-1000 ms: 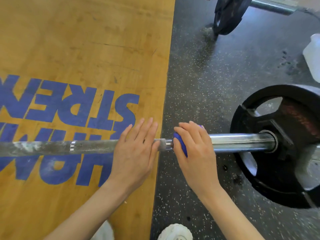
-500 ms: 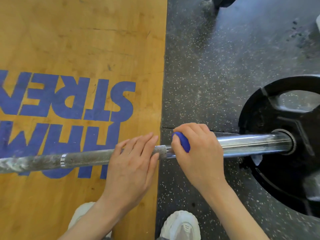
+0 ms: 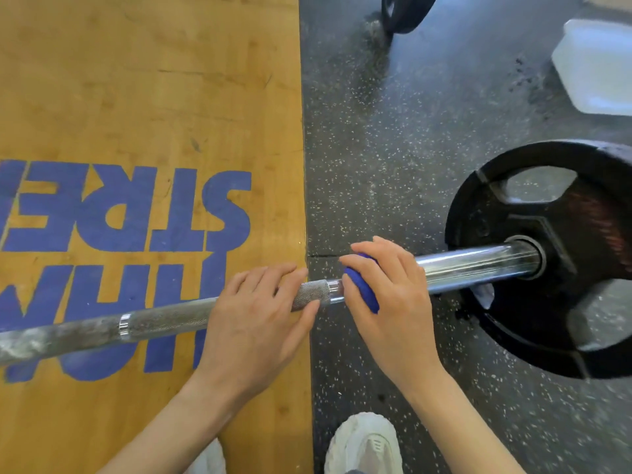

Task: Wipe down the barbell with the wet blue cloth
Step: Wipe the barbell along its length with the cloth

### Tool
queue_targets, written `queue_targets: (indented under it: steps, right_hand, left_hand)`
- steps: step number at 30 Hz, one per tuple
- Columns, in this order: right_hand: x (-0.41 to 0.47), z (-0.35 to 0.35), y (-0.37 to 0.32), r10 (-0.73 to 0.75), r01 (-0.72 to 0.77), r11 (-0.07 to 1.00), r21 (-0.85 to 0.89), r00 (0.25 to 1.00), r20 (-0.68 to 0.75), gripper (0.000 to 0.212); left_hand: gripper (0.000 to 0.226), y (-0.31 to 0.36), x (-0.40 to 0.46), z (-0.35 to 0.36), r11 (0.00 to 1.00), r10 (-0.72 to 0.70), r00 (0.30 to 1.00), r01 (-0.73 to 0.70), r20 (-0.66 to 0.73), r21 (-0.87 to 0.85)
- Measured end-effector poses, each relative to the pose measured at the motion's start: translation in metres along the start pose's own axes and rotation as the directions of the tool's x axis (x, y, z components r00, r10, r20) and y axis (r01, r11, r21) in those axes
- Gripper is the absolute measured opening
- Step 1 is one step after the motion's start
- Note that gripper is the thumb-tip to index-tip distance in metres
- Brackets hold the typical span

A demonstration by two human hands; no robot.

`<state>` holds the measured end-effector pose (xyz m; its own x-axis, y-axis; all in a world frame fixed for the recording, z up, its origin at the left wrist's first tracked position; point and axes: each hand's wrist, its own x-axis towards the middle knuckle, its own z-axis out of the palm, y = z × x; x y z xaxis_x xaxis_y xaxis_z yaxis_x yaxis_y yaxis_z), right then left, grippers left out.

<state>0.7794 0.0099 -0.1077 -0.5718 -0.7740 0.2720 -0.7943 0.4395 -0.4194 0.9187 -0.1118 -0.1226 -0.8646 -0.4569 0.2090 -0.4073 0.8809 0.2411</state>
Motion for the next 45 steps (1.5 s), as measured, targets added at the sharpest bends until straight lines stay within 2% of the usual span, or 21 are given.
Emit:
queue_targets:
  steps: [4,5,10,18,20,24,28,32,35,39,42,45]
  right_hand:
    - [0.039,0.004,-0.003,0.167,-0.162,0.985,-0.05,0.978,0.121,0.029]
    - [0.041,0.005,-0.002,0.171,-0.166,0.985,-0.054,0.976,0.136,0.031]
    - [0.016,-0.002,-0.001,0.067,-0.067,0.998,0.009,0.997,0.033,0.024]
    - [-0.019,-0.007,-0.004,0.028,-0.027,1.0,-0.008,0.999,0.02,0.028]
    - [-0.013,-0.011,-0.005,0.021,-0.02,1.0,-0.019,0.998,0.061,0.03]
    - [0.023,-0.005,-0.005,0.194,-0.184,0.981,-0.064,0.956,0.221,0.039]
    - [-0.013,-0.012,-0.011,0.101,-0.098,0.994,-0.043,0.993,0.057,0.029]
    - [-0.046,-0.018,-0.012,0.044,-0.044,0.999,0.005,0.999,0.021,0.031]
    - [-0.036,-0.016,-0.011,0.042,-0.041,0.999,-0.02,0.996,0.073,0.033]
    - [0.003,-0.009,-0.012,0.157,-0.12,0.972,-0.204,0.972,0.174,0.038]
    - [-0.029,-0.019,-0.015,0.088,-0.064,0.987,-0.147,0.982,0.164,0.026]
    - [-0.045,-0.029,-0.016,0.062,-0.031,0.986,-0.165,0.98,0.186,0.027]
  left_hand:
    - [0.041,-0.004,0.001,0.005,0.998,0.044,0.999,-0.043,-0.029,0.047]
    - [0.042,-0.004,0.001,0.006,0.998,0.041,0.999,-0.04,-0.031,0.049]
    - [0.041,-0.004,0.002,0.007,0.999,0.028,0.998,-0.026,-0.052,0.028]
    - [0.038,0.003,-0.011,0.008,1.0,0.022,0.997,-0.024,-0.078,-0.017]
    - [0.039,0.005,-0.013,0.008,0.999,0.024,0.996,-0.026,-0.087,-0.02]
    - [0.041,0.007,-0.017,0.007,0.999,0.036,0.996,-0.039,-0.085,-0.036]
    - [0.044,0.009,-0.023,0.005,0.998,0.042,0.996,-0.045,-0.074,-0.038]
    - [0.044,0.013,-0.03,0.003,0.999,0.031,0.998,-0.033,-0.056,-0.042]
    - [0.044,0.018,-0.036,0.003,0.999,0.016,0.999,-0.018,-0.038,-0.046]
    - [0.047,0.022,-0.043,0.003,0.998,0.036,0.999,-0.036,-0.005,-0.044]
    - [0.049,0.025,-0.05,0.0,0.998,0.048,0.999,-0.047,0.013,-0.048]
    - [0.052,0.028,-0.058,-0.003,0.997,0.057,0.997,-0.055,0.052,-0.049]
